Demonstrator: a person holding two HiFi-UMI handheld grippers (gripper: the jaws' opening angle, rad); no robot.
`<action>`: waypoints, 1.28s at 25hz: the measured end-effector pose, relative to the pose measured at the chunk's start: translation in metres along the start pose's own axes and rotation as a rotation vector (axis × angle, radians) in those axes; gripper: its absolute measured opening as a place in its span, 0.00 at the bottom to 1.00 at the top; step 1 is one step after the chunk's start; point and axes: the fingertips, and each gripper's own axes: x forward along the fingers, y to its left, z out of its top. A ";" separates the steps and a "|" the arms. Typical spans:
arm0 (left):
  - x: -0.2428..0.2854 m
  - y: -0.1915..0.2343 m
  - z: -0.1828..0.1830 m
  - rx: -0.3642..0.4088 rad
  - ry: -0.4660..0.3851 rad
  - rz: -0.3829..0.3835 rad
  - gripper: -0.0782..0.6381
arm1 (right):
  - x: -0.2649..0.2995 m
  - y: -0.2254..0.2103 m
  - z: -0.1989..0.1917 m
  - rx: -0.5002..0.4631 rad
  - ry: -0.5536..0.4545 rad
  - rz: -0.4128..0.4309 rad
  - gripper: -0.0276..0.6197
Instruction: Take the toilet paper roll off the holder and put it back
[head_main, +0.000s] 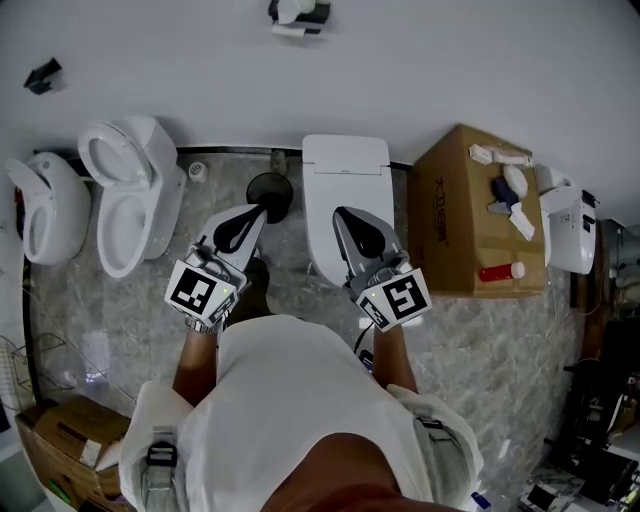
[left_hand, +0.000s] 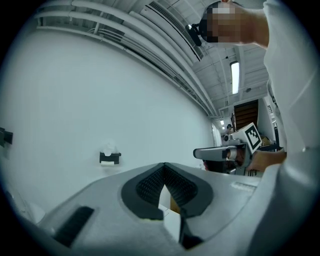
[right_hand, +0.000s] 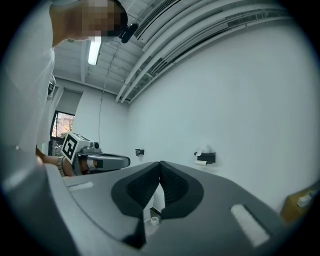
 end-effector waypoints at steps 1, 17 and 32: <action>0.007 0.015 -0.002 -0.004 0.000 -0.008 0.10 | 0.015 -0.007 -0.001 -0.001 0.002 -0.008 0.04; 0.108 0.249 0.016 -0.020 0.012 -0.143 0.10 | 0.259 -0.092 0.017 0.036 0.005 -0.088 0.04; 0.182 0.293 0.011 -0.041 0.042 -0.108 0.10 | 0.308 -0.177 0.011 0.060 0.013 -0.076 0.05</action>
